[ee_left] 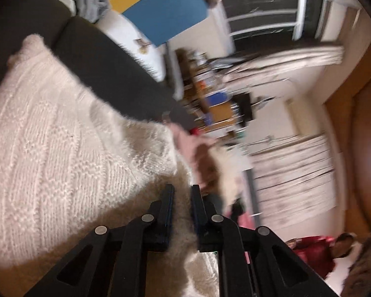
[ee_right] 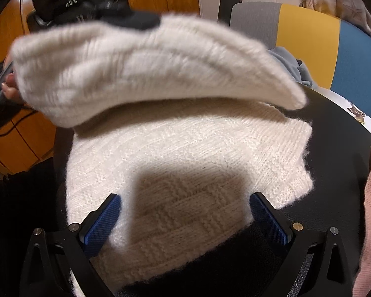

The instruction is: Fold clothes

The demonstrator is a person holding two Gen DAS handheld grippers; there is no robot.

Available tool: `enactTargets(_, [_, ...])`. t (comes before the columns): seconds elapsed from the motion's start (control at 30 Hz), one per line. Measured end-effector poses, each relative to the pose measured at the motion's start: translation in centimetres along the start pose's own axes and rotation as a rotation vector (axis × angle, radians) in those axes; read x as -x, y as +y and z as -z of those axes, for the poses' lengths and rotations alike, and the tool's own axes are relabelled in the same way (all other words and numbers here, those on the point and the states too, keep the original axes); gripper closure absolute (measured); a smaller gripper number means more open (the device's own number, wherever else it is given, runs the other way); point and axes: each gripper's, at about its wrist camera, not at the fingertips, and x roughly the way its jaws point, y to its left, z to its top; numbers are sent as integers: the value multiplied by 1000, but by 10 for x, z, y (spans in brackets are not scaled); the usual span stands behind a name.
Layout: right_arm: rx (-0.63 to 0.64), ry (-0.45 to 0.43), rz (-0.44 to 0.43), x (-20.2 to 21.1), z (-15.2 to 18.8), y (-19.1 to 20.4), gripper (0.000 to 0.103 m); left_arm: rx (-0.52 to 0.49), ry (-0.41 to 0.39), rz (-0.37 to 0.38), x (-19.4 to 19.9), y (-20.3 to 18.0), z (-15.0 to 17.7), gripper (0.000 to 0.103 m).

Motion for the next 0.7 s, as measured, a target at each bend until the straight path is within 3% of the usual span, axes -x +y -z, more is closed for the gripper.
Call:
enactTargets(0.13, [5, 4, 11, -1, 0, 1, 0, 3, -17, 7, -25, -6, 4, 92])
enactTargets(0.33, [2, 3, 11, -1, 1, 1, 0, 119, -19, -53, -80, 45, 16, 92])
enactTargets(0.5, [-22, 2, -9, 1, 2, -4, 0, 32, 0, -118, -103, 37, 17, 94])
enactTargets(0.6, [-26, 28, 5, 5, 2, -1, 0, 8, -4, -87, -92, 18, 11, 84])
enactTargets(0.7, [-30, 53, 19, 9, 3, 1, 0, -81, -45, -107, -61, -2, 9, 80])
